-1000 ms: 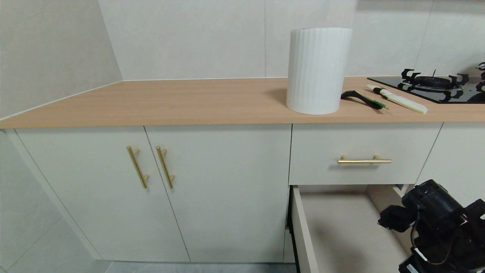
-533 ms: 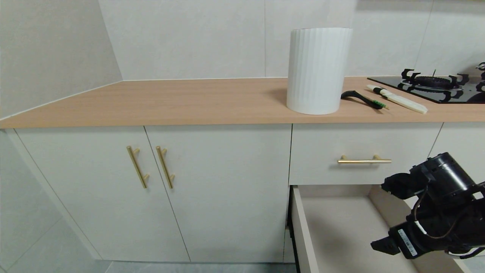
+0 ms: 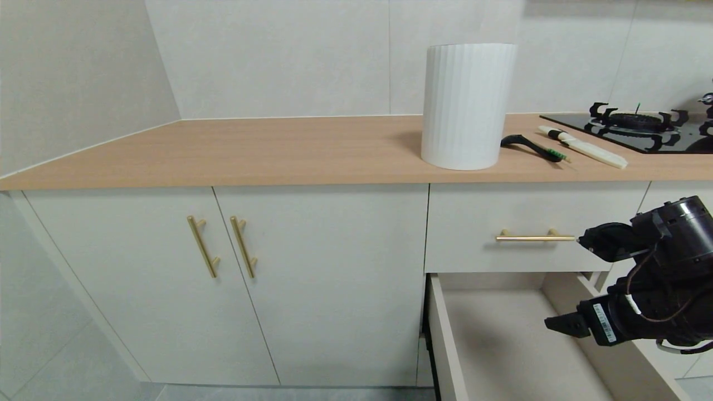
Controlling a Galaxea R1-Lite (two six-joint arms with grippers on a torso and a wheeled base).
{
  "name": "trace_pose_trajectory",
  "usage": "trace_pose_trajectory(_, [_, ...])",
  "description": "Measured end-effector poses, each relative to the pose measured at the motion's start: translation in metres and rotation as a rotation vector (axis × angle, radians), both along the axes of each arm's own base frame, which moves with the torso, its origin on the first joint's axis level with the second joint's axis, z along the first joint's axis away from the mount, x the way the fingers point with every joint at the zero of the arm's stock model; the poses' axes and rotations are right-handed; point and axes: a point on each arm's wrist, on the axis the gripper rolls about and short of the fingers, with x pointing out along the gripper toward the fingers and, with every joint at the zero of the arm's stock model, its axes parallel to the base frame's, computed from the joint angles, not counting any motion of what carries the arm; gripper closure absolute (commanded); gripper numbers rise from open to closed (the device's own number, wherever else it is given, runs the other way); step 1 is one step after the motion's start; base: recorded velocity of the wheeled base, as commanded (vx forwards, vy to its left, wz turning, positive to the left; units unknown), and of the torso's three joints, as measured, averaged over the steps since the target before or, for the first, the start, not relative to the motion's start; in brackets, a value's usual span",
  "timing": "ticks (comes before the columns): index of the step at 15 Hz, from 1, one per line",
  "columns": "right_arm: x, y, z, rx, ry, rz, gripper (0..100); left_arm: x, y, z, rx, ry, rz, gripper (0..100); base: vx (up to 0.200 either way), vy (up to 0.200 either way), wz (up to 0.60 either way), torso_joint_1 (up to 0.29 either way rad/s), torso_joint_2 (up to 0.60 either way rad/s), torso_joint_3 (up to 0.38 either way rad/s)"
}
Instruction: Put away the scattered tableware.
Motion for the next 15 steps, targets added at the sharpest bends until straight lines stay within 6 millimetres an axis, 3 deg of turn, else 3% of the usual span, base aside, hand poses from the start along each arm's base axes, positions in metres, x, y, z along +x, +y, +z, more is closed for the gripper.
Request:
trace_pose_trajectory(3, [-0.0005,-0.0011,0.0002,-0.001,-0.001,-0.003,0,0.0000,0.0000,0.0000,0.000,0.000,-0.001,0,0.000,0.000,0.00,0.077,-0.25,-0.269])
trace_pose_trajectory(15, [-0.0004,-0.0015,0.0005,-0.002,-0.005,-0.004,0,0.0000,0.0000,0.0000,0.000,0.000,0.000,0,0.000,0.000,0.00,0.185,-0.49,-0.283])
